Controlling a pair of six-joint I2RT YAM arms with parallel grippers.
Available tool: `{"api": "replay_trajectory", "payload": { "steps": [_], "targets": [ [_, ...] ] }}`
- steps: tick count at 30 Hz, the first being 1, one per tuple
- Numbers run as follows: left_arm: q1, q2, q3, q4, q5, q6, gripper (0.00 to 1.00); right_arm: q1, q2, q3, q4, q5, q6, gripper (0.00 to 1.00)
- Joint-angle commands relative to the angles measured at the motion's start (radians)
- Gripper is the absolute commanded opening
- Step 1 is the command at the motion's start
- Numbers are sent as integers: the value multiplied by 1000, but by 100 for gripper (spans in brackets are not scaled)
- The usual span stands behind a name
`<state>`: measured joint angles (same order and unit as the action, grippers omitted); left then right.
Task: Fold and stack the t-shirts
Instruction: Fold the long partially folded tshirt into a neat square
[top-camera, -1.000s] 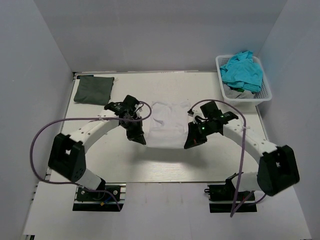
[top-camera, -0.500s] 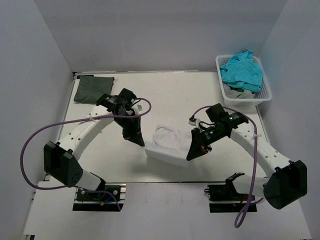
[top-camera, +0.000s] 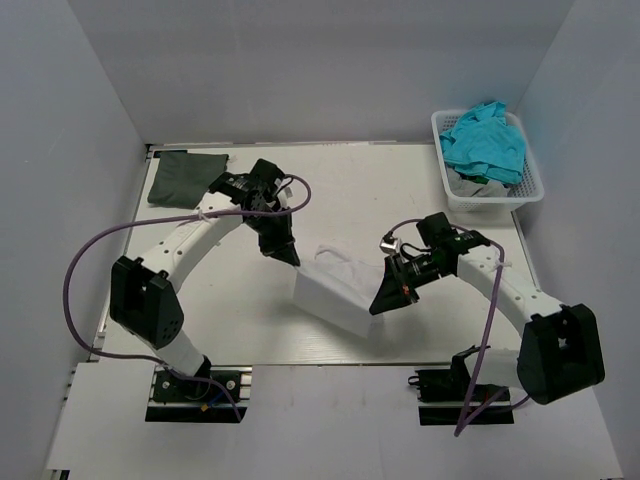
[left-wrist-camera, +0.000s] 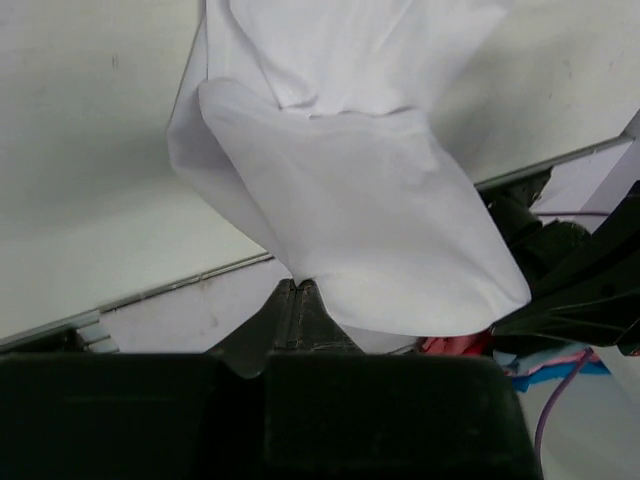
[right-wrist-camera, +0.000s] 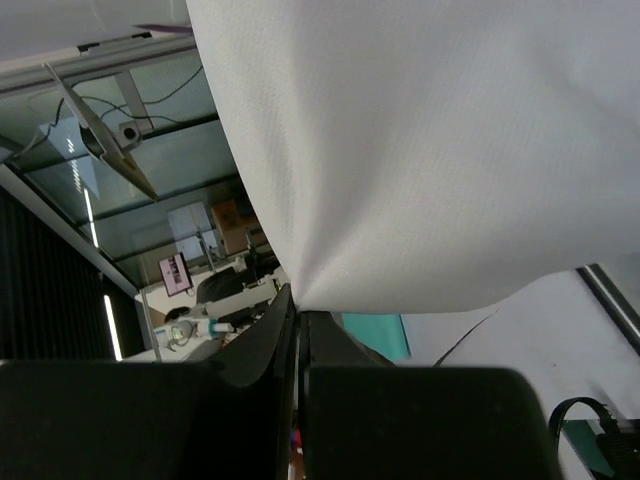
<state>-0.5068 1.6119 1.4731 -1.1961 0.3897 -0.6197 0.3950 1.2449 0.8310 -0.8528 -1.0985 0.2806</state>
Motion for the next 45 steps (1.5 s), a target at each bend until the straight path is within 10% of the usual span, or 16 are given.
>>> {"api": "replay_trajectory", "payload": {
  "steps": [1, 36, 38, 42, 43, 45],
  "targets": [
    [13, 11, 32, 136, -94, -28, 0, -34, 53, 49, 29, -38, -29, 0],
    [4, 600, 460, 527, -97, -68, 0, -443, 528, 198, 371, 213, -113, 0],
    [4, 631, 469, 537, -86, -68, 11, -452, 567, 259, 383, 216, -104, 4],
    [4, 641, 506, 586, -95, -68, 97, -458, 652, 364, 342, 221, -106, 40],
    [4, 652, 526, 555, -107, -58, 100, -459, 660, 399, 327, 220, -112, 88],
    [4, 652, 582, 521, -132, -32, 100, -461, 642, 448, 275, 261, -132, 90]
  ]
}}
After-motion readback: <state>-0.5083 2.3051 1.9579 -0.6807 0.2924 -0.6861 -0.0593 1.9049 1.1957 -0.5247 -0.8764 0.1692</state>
